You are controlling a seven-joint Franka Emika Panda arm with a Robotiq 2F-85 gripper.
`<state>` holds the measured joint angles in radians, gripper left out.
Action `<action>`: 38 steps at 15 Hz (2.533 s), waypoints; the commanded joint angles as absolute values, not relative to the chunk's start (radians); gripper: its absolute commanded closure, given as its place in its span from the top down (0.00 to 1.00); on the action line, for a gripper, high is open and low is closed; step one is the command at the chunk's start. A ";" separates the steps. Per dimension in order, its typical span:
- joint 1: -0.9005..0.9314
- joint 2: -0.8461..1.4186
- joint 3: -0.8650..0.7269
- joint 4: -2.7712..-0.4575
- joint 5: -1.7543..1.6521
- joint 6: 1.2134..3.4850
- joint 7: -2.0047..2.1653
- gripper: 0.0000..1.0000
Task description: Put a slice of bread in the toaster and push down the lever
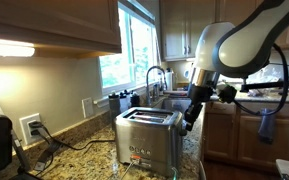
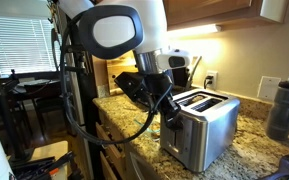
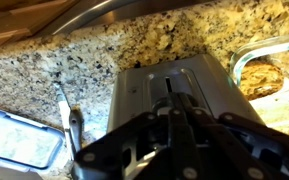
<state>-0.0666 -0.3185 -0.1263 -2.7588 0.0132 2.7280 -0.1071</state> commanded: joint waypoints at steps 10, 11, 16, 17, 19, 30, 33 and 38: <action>-0.018 -0.217 -0.159 -2.745 0.139 2.868 -0.195 0.04; -0.014 -0.212 -0.161 -2.747 0.146 2.873 -0.202 0.05; 0.010 -0.174 -0.174 -2.756 0.186 2.913 -0.246 0.05; 0.013 -0.166 -0.177 -2.759 0.196 2.922 -0.258 0.05; 0.024 -0.148 -0.183 -2.765 0.226 2.946 -0.297 0.05; 0.094 -0.042 -0.189 -2.784 0.512 3.051 -0.541 0.05; 0.106 -0.042 -0.185 -2.785 0.604 3.062 -0.613 0.04; 0.086 -0.062 -0.182 -2.769 0.638 3.031 -0.654 0.05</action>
<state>0.0785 -0.0765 -0.1764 -2.7580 0.6170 3.0331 -0.6296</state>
